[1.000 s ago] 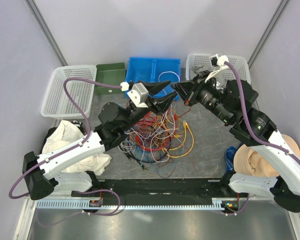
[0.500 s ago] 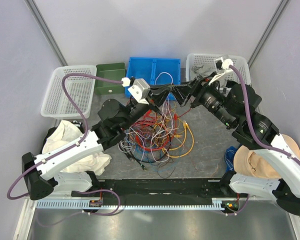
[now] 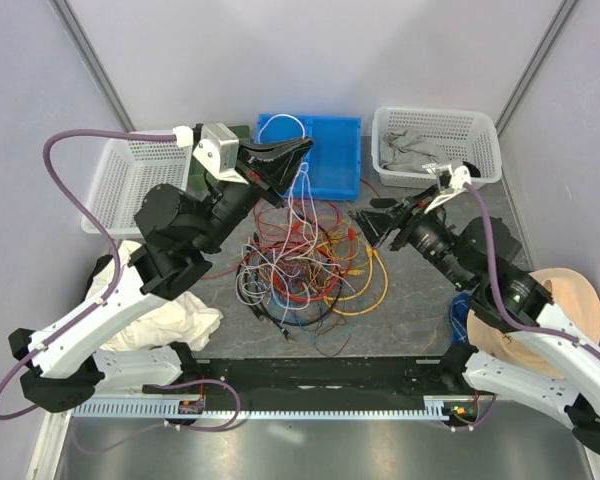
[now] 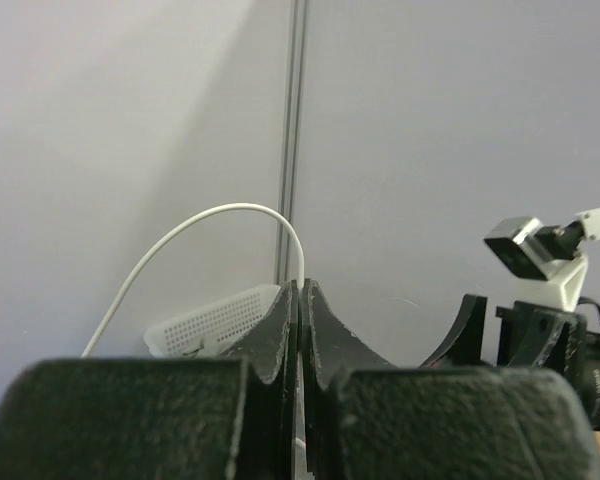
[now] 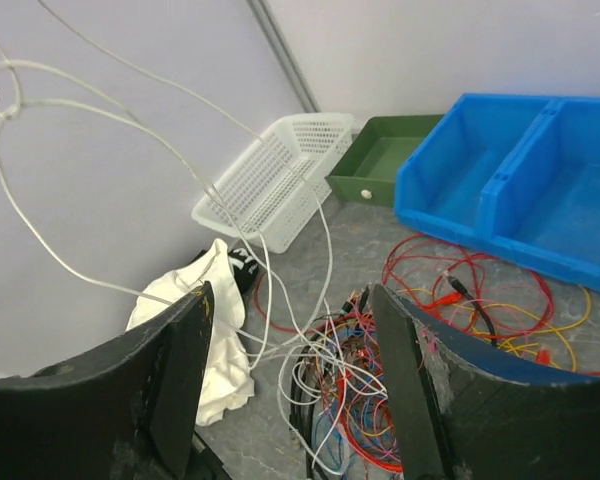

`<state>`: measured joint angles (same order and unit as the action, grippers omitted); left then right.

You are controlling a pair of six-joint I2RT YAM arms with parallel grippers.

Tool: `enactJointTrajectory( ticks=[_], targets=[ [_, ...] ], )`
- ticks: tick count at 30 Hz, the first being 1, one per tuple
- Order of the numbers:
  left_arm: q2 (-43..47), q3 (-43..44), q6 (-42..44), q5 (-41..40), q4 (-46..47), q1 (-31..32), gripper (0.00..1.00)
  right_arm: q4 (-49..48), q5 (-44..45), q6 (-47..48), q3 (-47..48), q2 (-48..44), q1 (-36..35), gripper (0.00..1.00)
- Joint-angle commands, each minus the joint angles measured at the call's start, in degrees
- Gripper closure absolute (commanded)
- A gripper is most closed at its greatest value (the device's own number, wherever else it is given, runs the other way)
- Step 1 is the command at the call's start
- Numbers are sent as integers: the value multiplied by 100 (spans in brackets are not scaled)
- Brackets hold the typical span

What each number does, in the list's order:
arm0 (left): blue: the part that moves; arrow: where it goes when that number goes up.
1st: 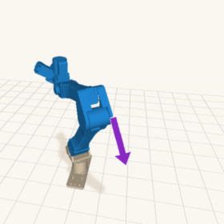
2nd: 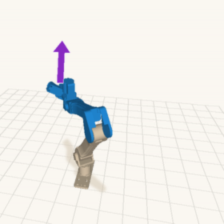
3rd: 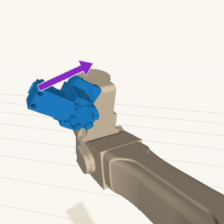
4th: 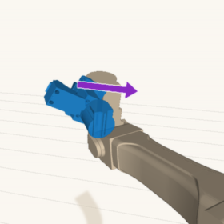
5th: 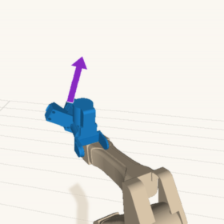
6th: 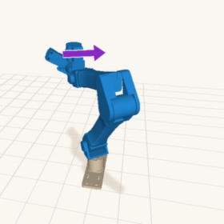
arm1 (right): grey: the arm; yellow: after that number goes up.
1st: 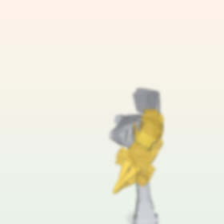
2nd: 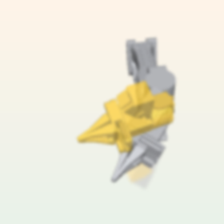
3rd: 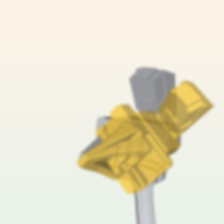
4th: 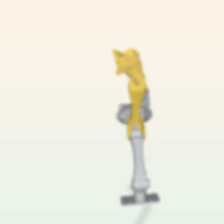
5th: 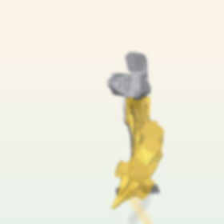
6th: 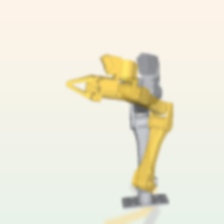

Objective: Untangle the cables

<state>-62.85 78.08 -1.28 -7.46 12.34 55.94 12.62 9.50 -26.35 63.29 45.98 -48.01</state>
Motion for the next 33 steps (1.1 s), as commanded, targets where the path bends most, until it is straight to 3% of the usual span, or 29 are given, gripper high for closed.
enactJointTrajectory(
  ticks=[1,11,21,22,25,26,29,33],
  targets=[
    [-34,198,-373,43,-390,-13,98,-804,-545,77,-247,130,2,28],
    [-122,225,-531,377,-452,-13,98,-1218,-818,121,-211,781,-7,29],
    [-166,234,-654,527,-513,-13,98,-1579,-801,86,25,1273,-7,37],
    [-158,234,-654,544,-513,-22,98,-1587,-731,112,26,1291,-7,40],
    [-157,225,-663,553,-522,-13,98,-1622,-598,130,0,1335,-7,67],
    [-149,225,-654,553,-531,-13,98,-1623,-529,121,-27,1318,-7,82],
    [-114,216,-611,483,-557,-13,98,-1623,-423,139,-176,1230,-7,100],
    [-70,286,-488,360,-575,-22,98,-1509,-151,139,-457,1019,-7,100]
  ],
)
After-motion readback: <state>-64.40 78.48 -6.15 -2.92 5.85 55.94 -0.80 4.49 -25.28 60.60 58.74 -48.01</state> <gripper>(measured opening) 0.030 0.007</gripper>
